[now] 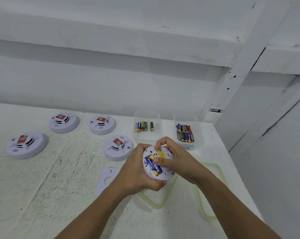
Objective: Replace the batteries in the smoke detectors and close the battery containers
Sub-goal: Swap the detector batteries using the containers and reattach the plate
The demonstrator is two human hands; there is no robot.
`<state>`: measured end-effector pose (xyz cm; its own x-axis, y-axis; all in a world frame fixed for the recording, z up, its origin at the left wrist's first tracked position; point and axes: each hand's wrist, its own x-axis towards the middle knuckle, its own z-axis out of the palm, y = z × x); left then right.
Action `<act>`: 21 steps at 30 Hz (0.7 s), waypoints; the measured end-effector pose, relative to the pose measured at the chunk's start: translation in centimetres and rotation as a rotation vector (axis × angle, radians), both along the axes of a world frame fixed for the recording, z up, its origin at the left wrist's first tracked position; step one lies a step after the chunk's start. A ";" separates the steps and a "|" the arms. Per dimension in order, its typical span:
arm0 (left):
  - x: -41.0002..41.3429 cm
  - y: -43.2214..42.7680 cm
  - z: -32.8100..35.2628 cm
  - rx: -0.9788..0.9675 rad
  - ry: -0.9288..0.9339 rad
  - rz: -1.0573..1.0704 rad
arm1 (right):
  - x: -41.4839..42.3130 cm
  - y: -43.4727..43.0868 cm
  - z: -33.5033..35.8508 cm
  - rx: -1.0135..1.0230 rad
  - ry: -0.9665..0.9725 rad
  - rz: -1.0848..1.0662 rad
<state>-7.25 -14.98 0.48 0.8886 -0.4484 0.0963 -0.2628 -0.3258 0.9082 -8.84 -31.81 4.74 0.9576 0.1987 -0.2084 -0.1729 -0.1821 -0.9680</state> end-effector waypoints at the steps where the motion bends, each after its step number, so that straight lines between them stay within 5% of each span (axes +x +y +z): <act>1: 0.1 0.0 0.1 0.009 -0.002 -0.002 | 0.1 0.0 0.1 -0.006 0.022 -0.008; 21: 0.6 1.0 0.4 0.074 -0.065 -0.018 | 1.3 1.1 -0.8 -0.108 0.111 -0.044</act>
<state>-6.60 -13.96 0.86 0.8733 -0.4723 0.1194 -0.3268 -0.3862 0.8626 -7.50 -30.75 3.99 0.9347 0.1281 -0.3316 -0.2880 -0.2741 -0.9176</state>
